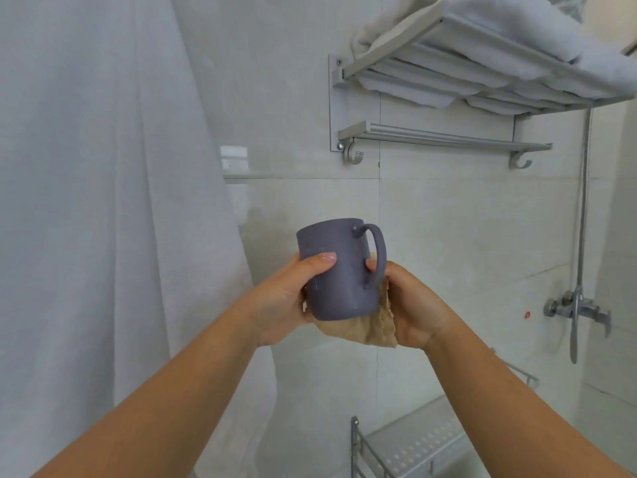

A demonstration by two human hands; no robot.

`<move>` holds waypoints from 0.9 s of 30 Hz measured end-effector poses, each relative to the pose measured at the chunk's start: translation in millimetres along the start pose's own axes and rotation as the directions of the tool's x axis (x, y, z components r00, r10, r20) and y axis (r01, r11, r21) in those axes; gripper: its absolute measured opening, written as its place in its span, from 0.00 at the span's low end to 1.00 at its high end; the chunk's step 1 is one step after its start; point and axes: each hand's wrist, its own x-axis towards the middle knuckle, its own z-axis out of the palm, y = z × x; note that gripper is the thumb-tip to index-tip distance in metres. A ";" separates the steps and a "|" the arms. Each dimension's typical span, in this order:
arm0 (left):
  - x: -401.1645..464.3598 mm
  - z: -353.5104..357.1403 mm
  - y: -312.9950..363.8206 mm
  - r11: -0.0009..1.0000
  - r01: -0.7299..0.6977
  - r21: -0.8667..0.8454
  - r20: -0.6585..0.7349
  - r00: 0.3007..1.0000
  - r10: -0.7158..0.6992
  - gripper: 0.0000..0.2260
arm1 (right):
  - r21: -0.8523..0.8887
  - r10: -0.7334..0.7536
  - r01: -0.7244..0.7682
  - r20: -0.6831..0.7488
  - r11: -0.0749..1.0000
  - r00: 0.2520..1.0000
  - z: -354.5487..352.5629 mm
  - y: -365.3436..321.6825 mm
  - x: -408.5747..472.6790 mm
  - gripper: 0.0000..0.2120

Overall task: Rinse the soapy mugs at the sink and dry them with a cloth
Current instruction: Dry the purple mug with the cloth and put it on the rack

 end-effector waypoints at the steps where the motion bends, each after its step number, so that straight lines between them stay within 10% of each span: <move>1: 1.9 1.9 -1.6 0.999 -0.034 0.016 -0.035 0.999 0.034 0.33 | 0.021 -0.028 0.028 -0.009 0.999 1.000 0.2 -1.4 -1.2 0.29; 14: 8.4 16.8 -9.3 0.930 -0.254 0.267 -0.226 0.921 0.316 0.22 | -0.286 -0.393 0.292 -0.420 0.913 0.818 32.0 -21.7 -11.7 0.10; 19: 5.5 17.6 -11.4 0.911 -0.228 0.343 -0.309 0.889 0.339 0.20 | -0.829 -0.684 0.226 -0.235 0.512 0.690 40.7 -9.3 -18.3 0.18; 27: 1.3 24.4 -14.8 0.913 -0.162 0.376 -0.376 0.874 0.309 0.18 | -0.996 -0.769 0.077 0.022 0.035 0.639 27.2 6.7 -24.8 0.28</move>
